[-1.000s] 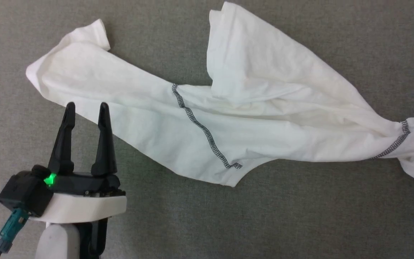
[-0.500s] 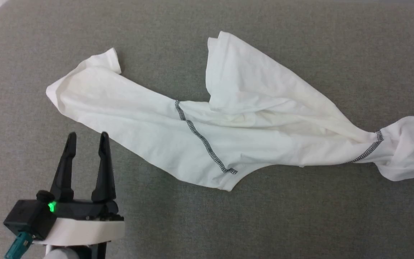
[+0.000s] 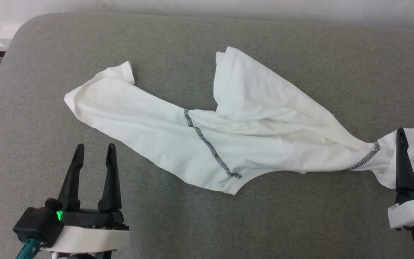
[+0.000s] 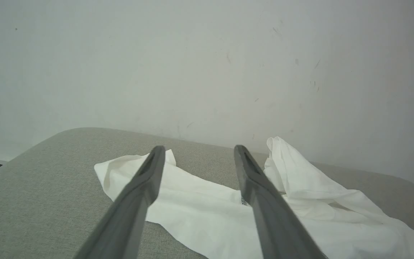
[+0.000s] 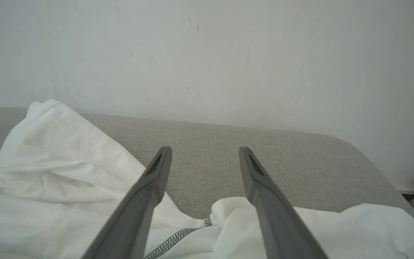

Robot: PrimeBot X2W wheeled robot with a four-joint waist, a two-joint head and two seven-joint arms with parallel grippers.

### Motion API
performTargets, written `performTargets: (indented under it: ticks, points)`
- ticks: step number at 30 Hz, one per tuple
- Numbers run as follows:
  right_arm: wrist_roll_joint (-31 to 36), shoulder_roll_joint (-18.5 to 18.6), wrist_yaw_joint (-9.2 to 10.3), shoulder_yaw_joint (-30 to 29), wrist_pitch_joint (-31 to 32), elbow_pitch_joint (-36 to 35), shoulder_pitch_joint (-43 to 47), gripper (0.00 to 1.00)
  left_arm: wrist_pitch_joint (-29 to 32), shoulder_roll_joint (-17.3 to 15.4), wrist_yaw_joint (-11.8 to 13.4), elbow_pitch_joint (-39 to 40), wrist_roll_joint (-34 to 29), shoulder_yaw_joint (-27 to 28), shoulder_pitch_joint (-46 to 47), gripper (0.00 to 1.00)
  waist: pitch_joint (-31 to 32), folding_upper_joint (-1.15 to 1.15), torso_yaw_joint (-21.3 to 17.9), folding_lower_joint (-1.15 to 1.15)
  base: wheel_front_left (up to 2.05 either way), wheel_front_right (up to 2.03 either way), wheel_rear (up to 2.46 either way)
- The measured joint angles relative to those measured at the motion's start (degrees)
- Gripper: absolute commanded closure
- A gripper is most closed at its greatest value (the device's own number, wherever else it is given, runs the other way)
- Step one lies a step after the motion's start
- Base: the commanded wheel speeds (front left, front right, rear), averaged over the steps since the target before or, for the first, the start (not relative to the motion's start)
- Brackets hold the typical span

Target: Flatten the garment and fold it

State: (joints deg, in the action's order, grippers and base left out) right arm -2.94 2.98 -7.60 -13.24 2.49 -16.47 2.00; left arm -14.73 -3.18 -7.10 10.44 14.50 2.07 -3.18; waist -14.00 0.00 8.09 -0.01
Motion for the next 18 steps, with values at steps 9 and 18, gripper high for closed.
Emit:
performTargets:
  ticks: [9,18]
  points:
    - [-1.26,-0.01,0.0,-1.14,0.49,0.03,0.51,0.0,0.0,-4.66,0.0,-0.54,-2.52,-8.84,3.53,0.0,-0.32,0.0,0.46,0.0,0.0,0.0,0.0]
    - [-2.66,-0.01,0.0,-1.43,0.52,-0.01,0.31,0.0,11.34,-15.36,-0.01,-4.78,-2.46,-31.95,25.09,0.0,-2.51,0.0,-0.71,0.01,0.0,0.0,0.0]
